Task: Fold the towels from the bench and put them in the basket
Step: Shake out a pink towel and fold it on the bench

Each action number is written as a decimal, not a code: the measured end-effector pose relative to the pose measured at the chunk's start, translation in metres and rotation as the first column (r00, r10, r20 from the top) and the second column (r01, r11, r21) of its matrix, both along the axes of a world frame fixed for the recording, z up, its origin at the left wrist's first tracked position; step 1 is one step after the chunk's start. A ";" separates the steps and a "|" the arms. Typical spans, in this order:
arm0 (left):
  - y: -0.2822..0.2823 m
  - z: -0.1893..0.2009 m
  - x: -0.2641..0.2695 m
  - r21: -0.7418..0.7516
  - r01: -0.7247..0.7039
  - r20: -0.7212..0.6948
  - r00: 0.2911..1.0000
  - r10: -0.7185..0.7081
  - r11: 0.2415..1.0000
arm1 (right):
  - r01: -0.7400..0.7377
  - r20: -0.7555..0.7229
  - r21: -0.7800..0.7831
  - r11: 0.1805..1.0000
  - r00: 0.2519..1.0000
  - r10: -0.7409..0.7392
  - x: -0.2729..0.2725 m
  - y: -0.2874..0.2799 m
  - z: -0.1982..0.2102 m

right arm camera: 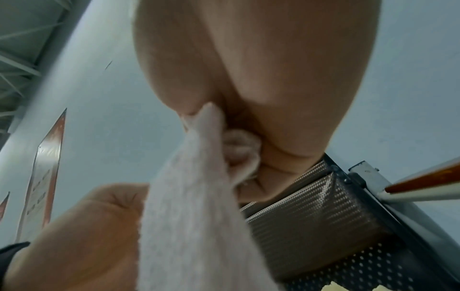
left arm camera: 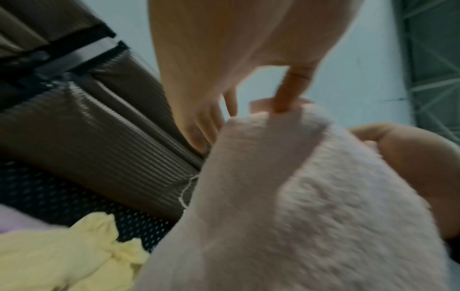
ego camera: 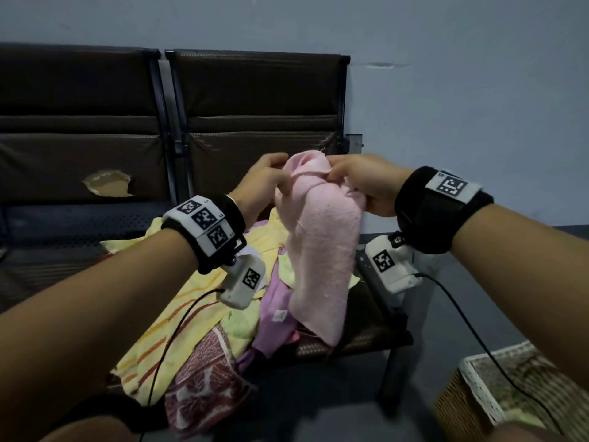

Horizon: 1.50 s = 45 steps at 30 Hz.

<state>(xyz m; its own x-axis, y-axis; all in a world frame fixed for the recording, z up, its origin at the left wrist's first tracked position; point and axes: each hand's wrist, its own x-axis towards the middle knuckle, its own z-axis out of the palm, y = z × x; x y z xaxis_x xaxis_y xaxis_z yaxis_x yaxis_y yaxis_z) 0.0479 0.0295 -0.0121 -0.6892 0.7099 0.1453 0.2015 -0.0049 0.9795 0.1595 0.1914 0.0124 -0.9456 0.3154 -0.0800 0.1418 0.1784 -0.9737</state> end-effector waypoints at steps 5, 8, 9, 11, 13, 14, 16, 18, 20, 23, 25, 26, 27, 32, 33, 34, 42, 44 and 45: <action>-0.006 -0.010 -0.015 -0.043 0.134 0.068 0.989 -0.130 0.990 | -0.057 0.018 0.136 0.989 0.998 0.055 0.006 0.014 0.004; 0.001 -0.013 -0.029 -0.027 0.121 -0.095 0.988 -0.123 0.992 | -0.161 0.258 0.255 0.954 0.962 0.093 0.012 0.036 0.003; 0.006 -0.013 -0.033 -0.043 0.105 -0.176 0.978 -0.111 0.994 | -0.159 0.317 0.317 0.935 0.947 0.053 0.012 0.041 0.002; 0.019 -0.011 -0.046 -0.110 0.002 -0.328 0.944 -0.038 0.994 | -0.057 0.319 0.446 0.893 0.943 -0.099 0.008 0.049 -0.001; 0.033 -0.005 -0.059 -0.180 -0.144 -0.473 0.880 0.043 0.973 | 0.135 0.180 0.533 0.836 0.947 -0.268 -0.002 0.058 -0.004; 0.039 0.000 -0.066 -0.198 -0.223 -0.557 0.827 0.078 0.954 | 0.228 0.079 0.555 0.800 0.943 -0.323 -0.007 0.061 -0.004; 0.049 0.011 -0.078 -0.176 -0.353 -0.692 0.708 0.140 0.919 | 0.359 -0.119 0.592 0.722 0.925 -0.362 -0.019 0.066 -0.003; 0.058 0.022 -0.088 -0.088 -0.380 -0.724 0.659 0.203 0.921 | 0.461 -0.279 0.597 0.656 0.887 -0.369 -0.031 0.070 0.000; 0.064 0.029 -0.098 0.036 -0.319 -0.686 0.681 0.256 0.947 | 0.524 -0.383 0.548 0.652 0.850 -0.362 -0.040 0.072 0.002; 0.057 0.020 -0.100 0.151 -0.177 -0.601 0.765 0.232 0.973 | 0.477 -0.397 0.484 0.734 0.867 -0.302 -0.042 0.071 -0.009; 0.043 -0.005 -0.094 0.081 -0.150 -0.649 0.742 0.166 0.985 | 0.397 -0.317 0.521 0.755 0.912 -0.261 -0.032 0.069 -0.029; 0.033 -0.022 -0.090 0.003 -0.156 -0.691 0.714 0.115 0.988 | 0.333 -0.255 0.546 0.769 0.940 -0.226 -0.025 0.067 -0.041; 0.023 -0.042 -0.086 -0.088 -0.158 -0.718 0.694 0.048 0.983 | 0.258 -0.181 0.574 0.777 0.966 -0.187 -0.018 0.065 -0.055; -0.020 -0.123 -0.060 -0.437 0.009 -0.511 0.821 -0.257 0.899 | -0.214 0.335 0.608 0.764 0.942 -0.003 0.014 0.052 -0.120; -0.024 -0.134 -0.052 -0.486 0.069 -0.423 0.854 -0.304 0.871 | -0.274 0.417 0.543 0.794 0.909 0.028 0.018 0.049 -0.132; -0.026 -0.143 -0.047 -0.527 0.125 -0.330 0.881 -0.338 0.840 | -0.304 0.478 0.458 0.836 0.876 0.056 0.021 0.046 -0.144; 0.002 -0.175 -0.048 -0.618 0.206 0.029 0.970 -0.240 0.759 | -0.148 0.575 0.096 0.984 0.815 0.066 0.016 0.047 -0.190; 0.019 -0.180 -0.058 -0.524 0.089 -0.042 0.991 -0.130 0.847 | -0.016 0.459 0.179 0.984 0.886 -0.069 0.001 0.057 -0.198; 0.029 -0.182 -0.063 -0.471 0.038 -0.057 0.996 -0.074 0.881 | 0.052 0.385 0.226 0.973 0.912 -0.138 -0.007 0.062 -0.202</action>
